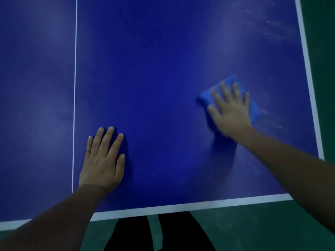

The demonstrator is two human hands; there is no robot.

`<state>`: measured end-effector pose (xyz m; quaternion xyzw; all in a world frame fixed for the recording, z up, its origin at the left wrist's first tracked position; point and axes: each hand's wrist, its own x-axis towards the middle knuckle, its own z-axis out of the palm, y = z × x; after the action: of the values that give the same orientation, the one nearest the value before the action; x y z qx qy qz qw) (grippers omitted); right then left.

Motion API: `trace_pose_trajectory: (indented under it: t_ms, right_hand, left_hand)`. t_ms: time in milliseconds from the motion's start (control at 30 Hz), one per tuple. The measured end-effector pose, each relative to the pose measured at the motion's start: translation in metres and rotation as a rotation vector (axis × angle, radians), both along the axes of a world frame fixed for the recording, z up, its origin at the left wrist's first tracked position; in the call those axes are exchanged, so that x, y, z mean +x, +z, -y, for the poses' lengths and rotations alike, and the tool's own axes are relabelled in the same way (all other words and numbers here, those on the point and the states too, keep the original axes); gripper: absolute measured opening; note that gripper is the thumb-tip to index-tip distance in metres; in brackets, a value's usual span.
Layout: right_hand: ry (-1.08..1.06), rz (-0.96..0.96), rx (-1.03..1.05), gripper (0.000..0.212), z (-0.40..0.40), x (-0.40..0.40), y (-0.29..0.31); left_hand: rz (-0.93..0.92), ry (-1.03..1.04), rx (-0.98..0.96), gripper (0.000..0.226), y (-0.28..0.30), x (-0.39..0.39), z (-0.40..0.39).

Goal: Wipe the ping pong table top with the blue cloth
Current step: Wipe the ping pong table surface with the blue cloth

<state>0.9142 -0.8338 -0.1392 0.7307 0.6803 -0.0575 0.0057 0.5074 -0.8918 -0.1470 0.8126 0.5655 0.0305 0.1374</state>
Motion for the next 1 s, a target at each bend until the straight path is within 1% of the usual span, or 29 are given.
trace_pose_trajectory:
  t_ms: [33, 67, 100, 133, 167, 200, 267, 300, 333, 367, 400, 433, 500, 567, 600, 633, 667, 700, 767, 800, 833, 867, 900, 933, 1000]
  right_hand:
    - [-0.185, -0.019, -0.004, 0.063, -0.014, 0.003, 0.002]
    - [-0.325, -0.037, 0.008, 0.064, -0.020, -0.005, 0.004]
    - [-0.393, -0.023, 0.014, 0.064, -0.016, -0.025, 0.002]
    - [-0.380, 0.016, 0.052, 0.063, -0.002, -0.051, -0.002]
    - [-0.271, 0.025, 0.080, 0.060, 0.022, -0.080, -0.007]
    - [-0.091, -0.004, 0.085, 0.058, 0.055, -0.110, -0.011]
    - [0.347, -0.068, 0.027, 0.055, 0.135, -0.144, -0.014]
    - [0.517, -0.082, -0.002, 0.055, 0.161, -0.137, -0.013]
    - [0.618, -0.095, -0.028, 0.054, 0.171, -0.117, -0.011]
    - [0.650, -0.078, -0.031, 0.053, 0.167, -0.093, -0.009]
    - [0.605, -0.035, -0.015, 0.053, 0.154, -0.072, -0.008]
    - [0.493, 0.005, 0.010, 0.054, 0.138, -0.054, -0.008]
    - [0.196, 0.031, -0.001, 0.057, 0.101, -0.029, 0.000]
    - [-0.093, 0.011, -0.007, 0.061, 0.076, -0.035, 0.004]
    - [-0.226, 0.005, 0.009, 0.061, 0.073, -0.051, 0.003]
    - [-0.315, 0.021, 0.026, 0.061, 0.077, -0.075, 0.001]
    - [-0.322, 0.029, 0.056, 0.061, 0.089, -0.104, -0.003]
    - [-0.235, 0.013, 0.076, 0.060, 0.108, -0.137, -0.007]
    - [0.103, -0.057, 0.047, 0.056, 0.163, -0.195, -0.011]
    - [0.231, -0.077, 0.030, 0.054, 0.188, -0.206, -0.011]
    - [0.280, -0.075, 0.014, 0.054, 0.204, -0.200, -0.011]
    - [0.259, -0.072, 0.002, 0.054, 0.206, -0.182, -0.009]
    - [0.168, -0.044, 0.007, 0.055, 0.203, -0.160, -0.007]
    - [0.032, -0.005, 0.002, 0.057, 0.198, -0.134, -0.005]
    - [-0.311, 0.022, -0.084, 0.060, 0.187, -0.079, 0.001]
  left_hand:
    - [-0.001, 0.001, -0.002, 0.058, 0.000, 0.000, 0.001]
    - [-0.005, 0.001, -0.004, 0.058, 0.001, 0.000, 0.001]
    - [-0.010, -0.001, -0.004, 0.058, 0.001, 0.000, 0.001]
    - [-0.013, -0.005, -0.004, 0.058, 0.002, 0.000, 0.001]
    - [-0.013, -0.007, -0.006, 0.058, 0.002, 0.000, 0.002]
    - [-0.010, -0.009, -0.007, 0.058, 0.002, 0.001, 0.002]
    - [-0.007, -0.002, 0.001, 0.058, 0.003, 0.000, 0.001]
    - [-0.006, 0.000, 0.001, 0.058, 0.003, 0.000, 0.001]
    - [-0.002, -0.001, -0.001, 0.058, 0.003, 0.001, 0.001]
    - [0.003, 0.000, -0.003, 0.058, 0.004, 0.001, 0.001]
    - [0.005, 0.003, -0.002, 0.058, 0.004, 0.001, 0.001]
    - [0.006, 0.004, -0.002, 0.059, 0.004, 0.001, 0.002]
    - [0.015, 0.005, -0.003, 0.059, 0.005, 0.002, 0.002]
    - [0.027, 0.005, 0.004, 0.059, 0.006, 0.001, 0.002]
    - [0.031, 0.006, 0.007, 0.059, 0.006, 0.001, 0.002]
    - [0.035, 0.009, 0.008, 0.059, 0.006, 0.001, 0.003]
    - [0.038, 0.010, 0.009, 0.059, 0.006, 0.001, 0.004]
    - [0.042, 0.011, 0.011, 0.060, 0.005, 0.001, 0.005]
    - [0.055, 0.015, 0.022, 0.060, 0.004, 0.000, 0.004]
    - [0.060, 0.017, 0.025, 0.060, 0.004, -0.001, 0.005]
    - [0.065, 0.017, 0.027, 0.060, 0.004, -0.001, 0.005]
    - [0.069, 0.019, 0.028, 0.061, 0.003, -0.001, 0.005]
    - [0.068, 0.021, 0.029, 0.061, 0.003, -0.002, 0.006]
    - [0.064, 0.023, 0.028, 0.060, 0.003, -0.002, 0.006]
    - [0.047, 0.022, 0.026, 0.060, 0.003, -0.001, 0.006]
